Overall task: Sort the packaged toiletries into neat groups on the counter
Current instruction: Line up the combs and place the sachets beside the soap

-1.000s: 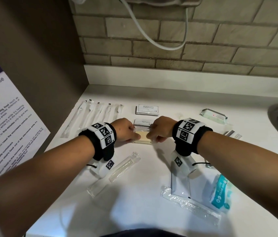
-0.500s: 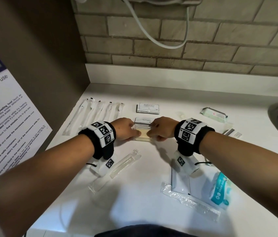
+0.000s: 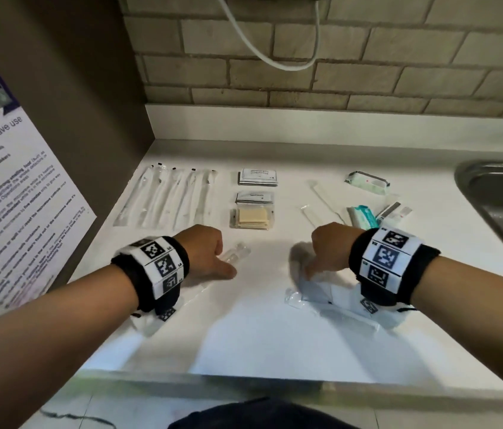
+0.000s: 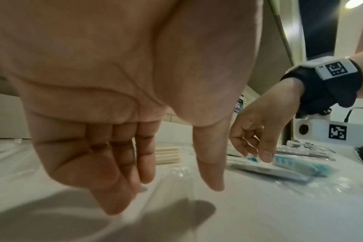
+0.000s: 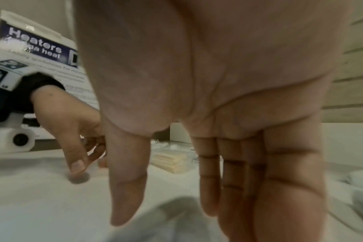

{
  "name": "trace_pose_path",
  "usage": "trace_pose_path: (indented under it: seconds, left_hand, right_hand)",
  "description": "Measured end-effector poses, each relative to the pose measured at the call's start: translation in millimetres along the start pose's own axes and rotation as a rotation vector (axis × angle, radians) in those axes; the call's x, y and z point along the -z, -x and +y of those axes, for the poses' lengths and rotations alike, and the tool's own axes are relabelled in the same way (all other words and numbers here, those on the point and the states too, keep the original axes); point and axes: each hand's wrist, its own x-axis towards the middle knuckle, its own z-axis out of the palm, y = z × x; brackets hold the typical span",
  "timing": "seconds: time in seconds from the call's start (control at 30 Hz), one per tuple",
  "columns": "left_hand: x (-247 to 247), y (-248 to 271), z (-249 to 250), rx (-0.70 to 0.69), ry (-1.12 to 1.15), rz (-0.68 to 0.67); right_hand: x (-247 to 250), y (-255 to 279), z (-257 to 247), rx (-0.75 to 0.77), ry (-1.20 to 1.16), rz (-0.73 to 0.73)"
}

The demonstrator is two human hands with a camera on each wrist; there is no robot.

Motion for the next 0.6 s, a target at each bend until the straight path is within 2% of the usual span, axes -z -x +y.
trace_pose_path:
  seconds: [0.17, 0.33, 0.43, 0.53, 0.6]
  left_hand:
    - [-13.9, -2.3, 9.4, -0.042, 0.018, 0.062]
    - [-17.1, -2.5, 19.8, -0.051, 0.269, 0.05]
    - [-12.8, -2.7, 27.8, -0.12, 0.404, 0.075]
    - [-3.7, -1.8, 35.0, -0.172, 0.542, 0.134]
    - [3.1, -2.2, 41.3, -0.197, 0.641, 0.158]
  right_hand:
    - [-17.2, 2.2, -5.4, -0.038, -0.072, 0.036]
    - [-12.4, -16.1, -8.5, 0.009, -0.125, 0.166]
    - [-4.2, -16.8, -8.8, 0.059, -0.147, 0.169]
    - [-2.1, 2.9, -6.4, 0.118, -0.192, 0.193]
    - [-8.2, 24.2, -1.3, 0.174, -0.201, 0.16]
